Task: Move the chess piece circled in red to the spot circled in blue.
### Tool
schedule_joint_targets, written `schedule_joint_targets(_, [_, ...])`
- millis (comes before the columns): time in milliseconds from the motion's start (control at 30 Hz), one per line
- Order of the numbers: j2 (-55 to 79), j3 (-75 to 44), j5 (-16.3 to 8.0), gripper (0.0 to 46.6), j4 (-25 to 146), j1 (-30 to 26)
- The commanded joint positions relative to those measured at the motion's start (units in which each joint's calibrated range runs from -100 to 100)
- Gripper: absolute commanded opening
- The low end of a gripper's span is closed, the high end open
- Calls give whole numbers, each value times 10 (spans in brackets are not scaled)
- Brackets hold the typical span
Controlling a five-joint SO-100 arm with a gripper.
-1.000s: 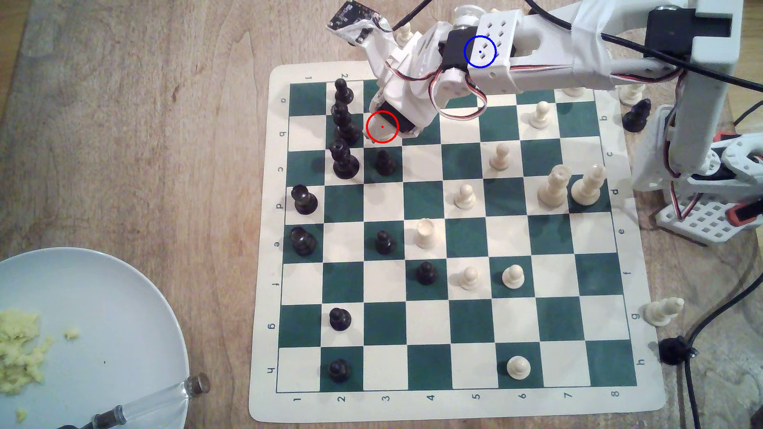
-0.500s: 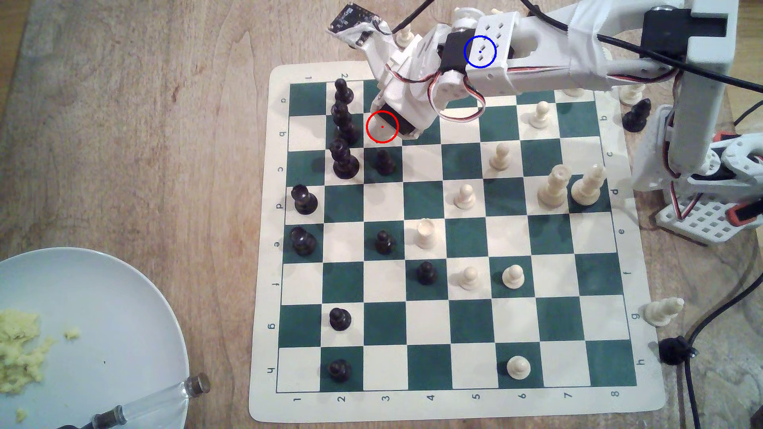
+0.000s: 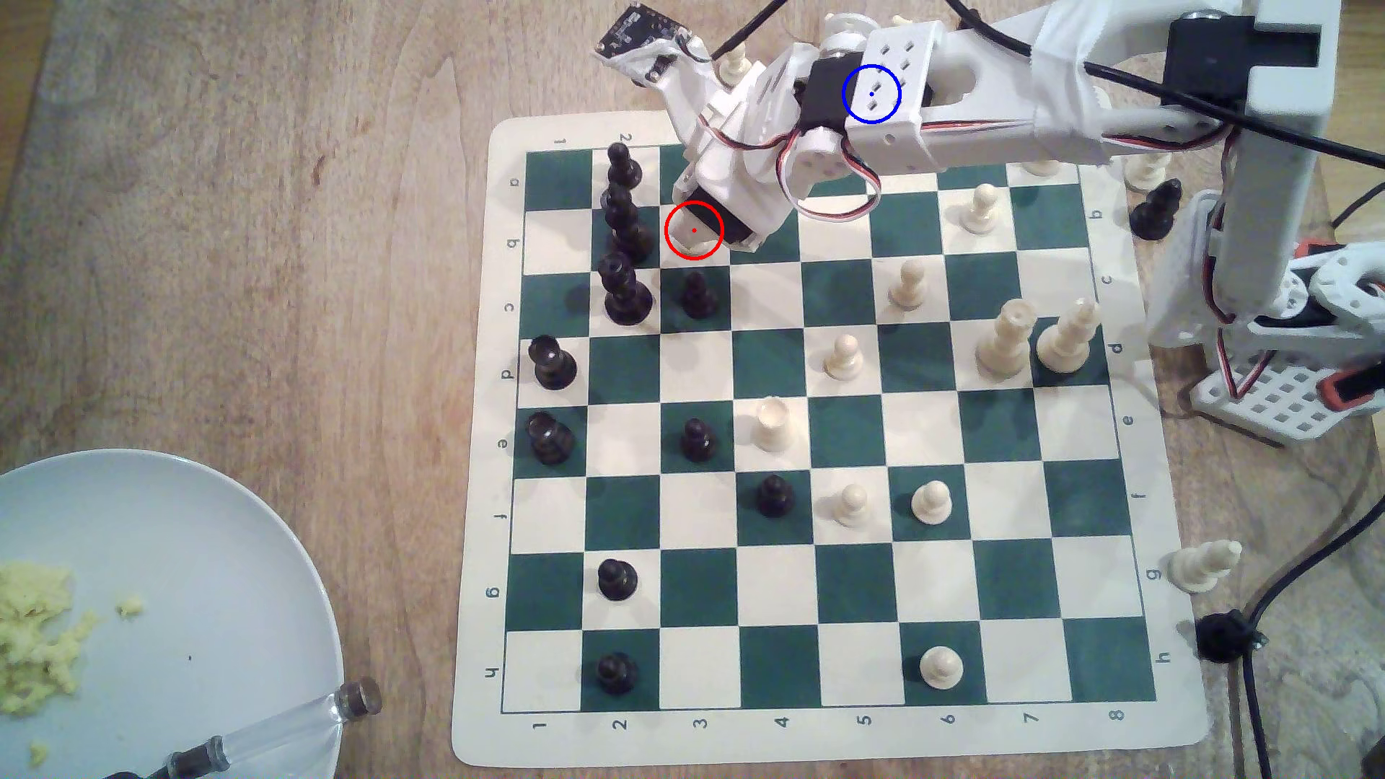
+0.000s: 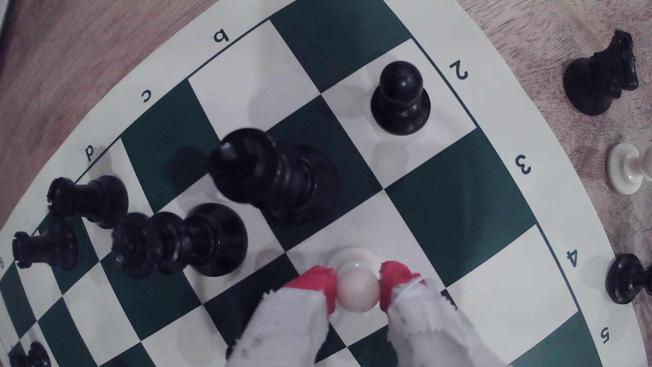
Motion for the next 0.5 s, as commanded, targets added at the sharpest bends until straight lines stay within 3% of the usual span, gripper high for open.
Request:
schedule_joint_targets(0, [-31, -53, 1, 19, -8, -8])
schedule_joint_targets(467, [-129, -57, 3, 16, 15, 8])
